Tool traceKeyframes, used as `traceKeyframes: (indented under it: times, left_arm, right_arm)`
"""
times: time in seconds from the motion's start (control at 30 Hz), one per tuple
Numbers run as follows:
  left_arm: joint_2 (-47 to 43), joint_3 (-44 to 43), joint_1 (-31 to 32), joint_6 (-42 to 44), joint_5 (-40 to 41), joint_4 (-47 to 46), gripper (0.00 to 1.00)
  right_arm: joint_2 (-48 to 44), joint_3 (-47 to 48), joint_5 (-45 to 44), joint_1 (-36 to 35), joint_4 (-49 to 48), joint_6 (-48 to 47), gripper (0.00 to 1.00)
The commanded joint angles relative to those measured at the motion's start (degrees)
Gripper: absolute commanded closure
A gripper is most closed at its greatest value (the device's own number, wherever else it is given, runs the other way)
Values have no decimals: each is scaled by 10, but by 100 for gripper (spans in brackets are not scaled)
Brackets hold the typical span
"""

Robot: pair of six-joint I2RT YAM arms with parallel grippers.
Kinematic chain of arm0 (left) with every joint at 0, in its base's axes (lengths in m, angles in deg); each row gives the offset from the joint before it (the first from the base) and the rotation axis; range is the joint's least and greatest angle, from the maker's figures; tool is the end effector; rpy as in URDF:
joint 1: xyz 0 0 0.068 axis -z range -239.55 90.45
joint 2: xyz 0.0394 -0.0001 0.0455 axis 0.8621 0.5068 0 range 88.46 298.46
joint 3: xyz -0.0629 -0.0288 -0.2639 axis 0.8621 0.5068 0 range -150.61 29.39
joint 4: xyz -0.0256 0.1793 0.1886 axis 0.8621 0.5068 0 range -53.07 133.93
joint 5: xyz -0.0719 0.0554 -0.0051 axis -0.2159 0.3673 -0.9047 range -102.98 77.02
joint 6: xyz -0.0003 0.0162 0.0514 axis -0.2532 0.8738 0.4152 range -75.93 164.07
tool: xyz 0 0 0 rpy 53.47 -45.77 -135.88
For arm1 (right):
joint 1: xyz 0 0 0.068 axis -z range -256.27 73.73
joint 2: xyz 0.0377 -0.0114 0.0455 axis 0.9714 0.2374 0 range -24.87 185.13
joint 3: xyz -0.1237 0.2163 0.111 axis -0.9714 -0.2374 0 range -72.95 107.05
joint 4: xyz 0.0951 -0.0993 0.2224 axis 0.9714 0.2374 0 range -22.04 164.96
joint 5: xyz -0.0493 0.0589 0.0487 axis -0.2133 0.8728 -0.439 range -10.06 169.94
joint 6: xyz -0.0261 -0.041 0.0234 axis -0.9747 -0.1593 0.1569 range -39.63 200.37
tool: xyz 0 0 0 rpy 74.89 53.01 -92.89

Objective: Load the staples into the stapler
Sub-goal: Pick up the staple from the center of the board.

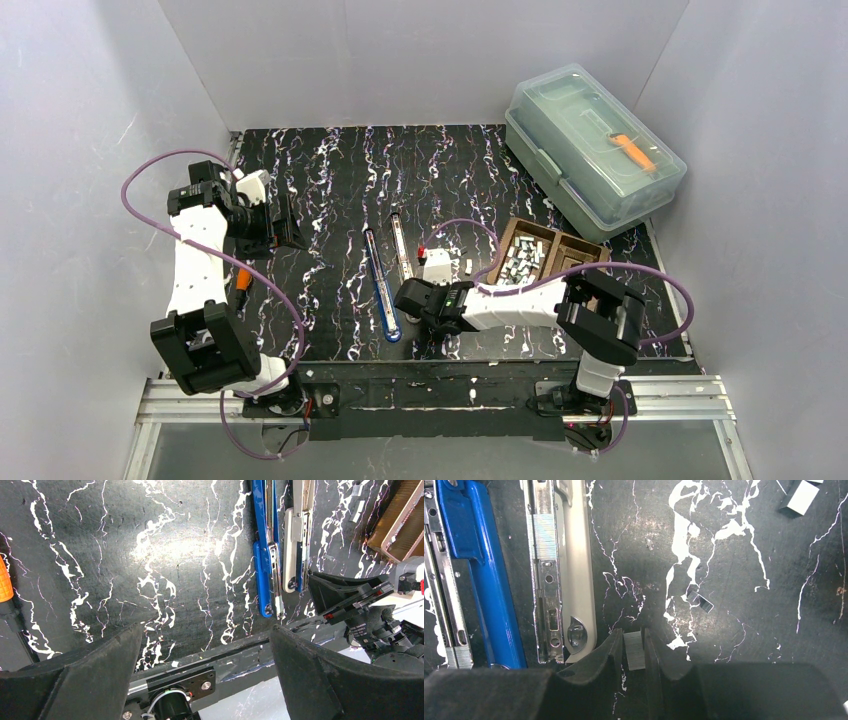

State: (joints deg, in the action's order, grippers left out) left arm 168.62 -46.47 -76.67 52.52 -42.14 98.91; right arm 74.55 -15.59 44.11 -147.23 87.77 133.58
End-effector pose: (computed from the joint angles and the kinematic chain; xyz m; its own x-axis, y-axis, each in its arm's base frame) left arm 0.2593 0.0617 0.3189 -0.8757 -0.1354 -0.4635 0.0596 0.9222 -0.3822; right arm 0.1286 0.3088 0.1636 -0.7140 -0.0785 -0.6958 -0.1746 0.9823 0.0684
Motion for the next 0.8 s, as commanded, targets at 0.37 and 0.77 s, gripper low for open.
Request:
traceKeyframes:
  times: [0.37,0.77]
  left_arm:
    - [-24,-2,-3,7,-4,13,1]
    - [-22,-2,-3,6,-7,14,1]
  right_arm:
    - [-7,15,-26,-2,22,2,85]
    - [-68,96,-103,-19,41,-35,98]
